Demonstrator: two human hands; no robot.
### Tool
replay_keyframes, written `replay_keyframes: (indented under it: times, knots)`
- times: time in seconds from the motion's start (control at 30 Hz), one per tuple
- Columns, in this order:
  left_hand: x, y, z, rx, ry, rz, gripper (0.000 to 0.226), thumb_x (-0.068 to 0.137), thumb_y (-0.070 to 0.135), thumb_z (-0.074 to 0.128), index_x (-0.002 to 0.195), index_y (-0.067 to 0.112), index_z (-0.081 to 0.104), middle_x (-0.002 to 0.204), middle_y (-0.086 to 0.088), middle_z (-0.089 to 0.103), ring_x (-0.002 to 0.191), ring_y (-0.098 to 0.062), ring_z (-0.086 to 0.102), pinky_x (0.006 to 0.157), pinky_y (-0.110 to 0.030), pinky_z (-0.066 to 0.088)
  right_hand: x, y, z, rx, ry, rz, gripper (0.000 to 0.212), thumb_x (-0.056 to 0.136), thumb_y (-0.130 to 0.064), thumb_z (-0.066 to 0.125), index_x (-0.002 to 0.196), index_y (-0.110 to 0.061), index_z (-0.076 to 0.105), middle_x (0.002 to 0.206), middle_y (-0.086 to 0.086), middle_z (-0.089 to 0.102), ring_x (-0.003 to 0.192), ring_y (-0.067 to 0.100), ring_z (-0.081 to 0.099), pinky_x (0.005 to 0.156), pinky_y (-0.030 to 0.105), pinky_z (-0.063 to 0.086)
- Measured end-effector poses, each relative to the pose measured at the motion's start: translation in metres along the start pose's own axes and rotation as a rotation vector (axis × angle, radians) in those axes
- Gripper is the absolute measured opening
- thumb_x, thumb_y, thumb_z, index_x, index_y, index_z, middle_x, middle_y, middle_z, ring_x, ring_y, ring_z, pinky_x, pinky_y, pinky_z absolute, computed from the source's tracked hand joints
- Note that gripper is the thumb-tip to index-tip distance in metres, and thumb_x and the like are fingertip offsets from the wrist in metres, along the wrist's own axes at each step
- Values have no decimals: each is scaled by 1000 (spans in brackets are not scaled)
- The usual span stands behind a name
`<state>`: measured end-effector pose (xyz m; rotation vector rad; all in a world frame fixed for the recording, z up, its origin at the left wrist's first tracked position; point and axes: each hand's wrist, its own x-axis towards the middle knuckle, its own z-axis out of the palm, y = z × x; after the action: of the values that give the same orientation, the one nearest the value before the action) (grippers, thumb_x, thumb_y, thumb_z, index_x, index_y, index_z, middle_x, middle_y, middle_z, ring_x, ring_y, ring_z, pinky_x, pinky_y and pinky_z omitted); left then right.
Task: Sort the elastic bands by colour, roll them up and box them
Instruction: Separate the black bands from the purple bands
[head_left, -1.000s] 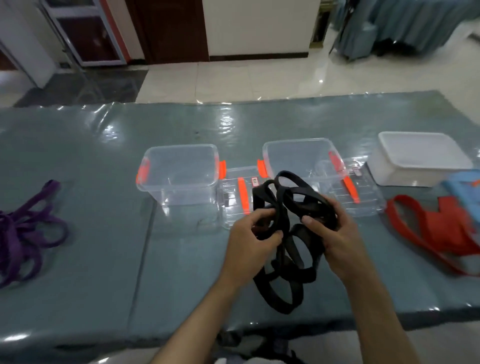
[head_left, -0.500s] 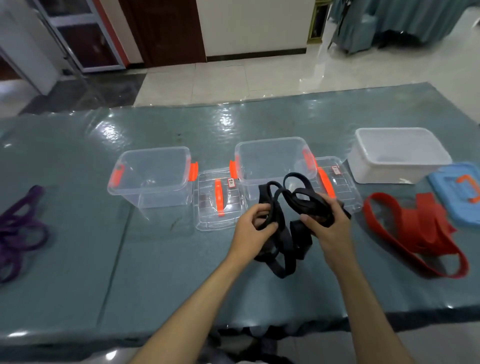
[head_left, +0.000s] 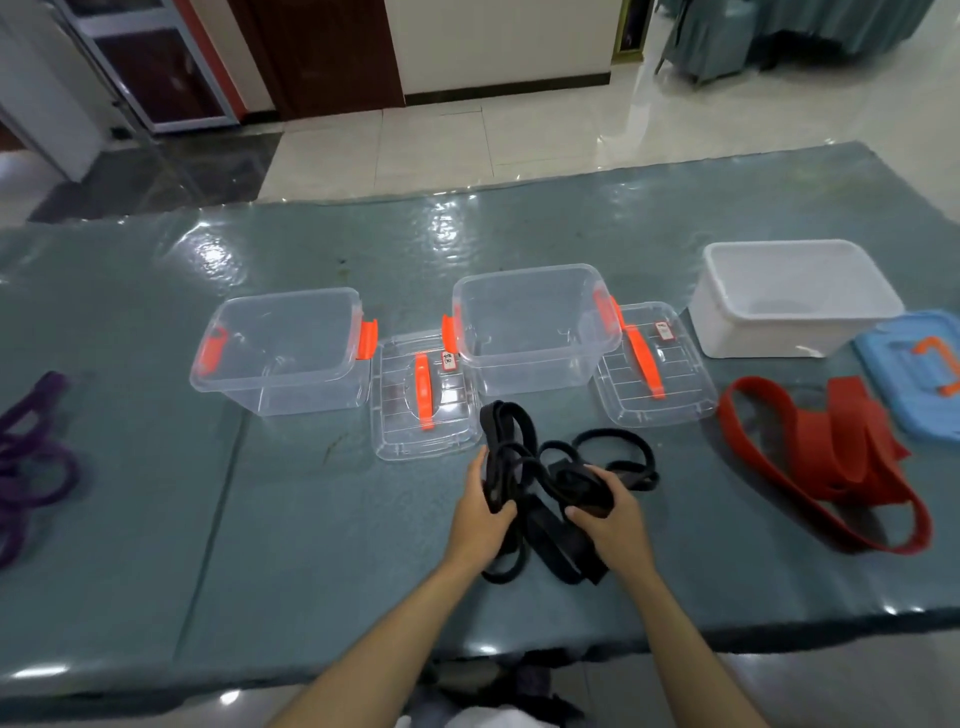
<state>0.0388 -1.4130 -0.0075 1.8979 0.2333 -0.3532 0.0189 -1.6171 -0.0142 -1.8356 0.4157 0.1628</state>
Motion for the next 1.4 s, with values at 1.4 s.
replay_keyframes:
  times: [1.4]
  knots:
    - [-15, -24, -97, 907, -93, -22, 67, 101, 52, 51, 161, 31, 28, 161, 1, 38, 146, -26, 37, 113, -46, 40, -9, -40, 52, -790, 126, -241, 20, 102, -24, 65, 117, -15, 75, 139, 10, 62, 138, 32, 50, 115, 55, 32]
